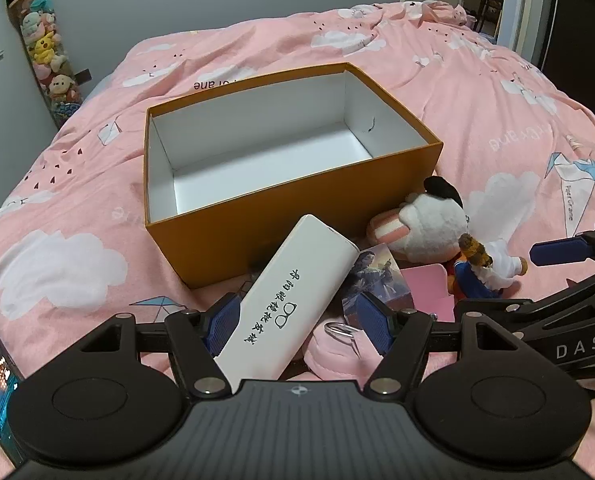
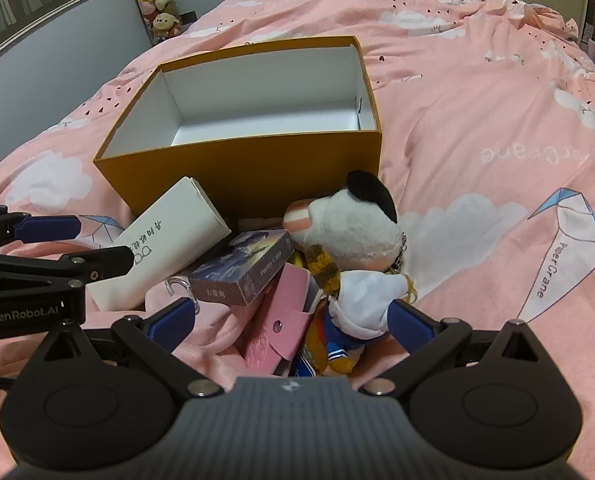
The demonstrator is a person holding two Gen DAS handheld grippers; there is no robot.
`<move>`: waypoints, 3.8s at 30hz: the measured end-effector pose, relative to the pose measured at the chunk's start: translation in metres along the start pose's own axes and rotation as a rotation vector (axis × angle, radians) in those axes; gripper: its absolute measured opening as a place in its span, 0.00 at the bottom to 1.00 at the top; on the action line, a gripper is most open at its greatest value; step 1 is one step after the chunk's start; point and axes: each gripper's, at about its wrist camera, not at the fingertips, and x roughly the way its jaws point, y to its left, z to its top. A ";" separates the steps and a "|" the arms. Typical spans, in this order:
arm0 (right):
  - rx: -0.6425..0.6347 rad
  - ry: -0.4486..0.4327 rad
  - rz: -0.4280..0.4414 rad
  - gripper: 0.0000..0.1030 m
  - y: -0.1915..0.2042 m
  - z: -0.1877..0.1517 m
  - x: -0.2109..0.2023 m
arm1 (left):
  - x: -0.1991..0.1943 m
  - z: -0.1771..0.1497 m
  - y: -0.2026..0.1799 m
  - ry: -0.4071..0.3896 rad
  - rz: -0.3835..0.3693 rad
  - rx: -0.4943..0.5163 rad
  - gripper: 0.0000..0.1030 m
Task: Organize objects
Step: 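Move the left tool to the white text box and close on it, then lift the white text box with the left tool while the right tool approaches the pile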
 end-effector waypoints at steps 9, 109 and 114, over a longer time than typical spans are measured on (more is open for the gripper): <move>-0.002 0.015 -0.001 0.99 0.000 0.001 0.001 | 0.000 0.000 0.000 0.002 -0.002 0.002 0.76; -0.125 0.037 0.103 0.89 0.021 0.056 0.055 | 0.039 -0.006 0.075 0.035 -0.082 -0.125 0.74; -0.132 0.056 0.124 0.89 0.025 0.057 0.060 | 0.044 -0.010 0.061 0.050 0.067 -0.069 0.74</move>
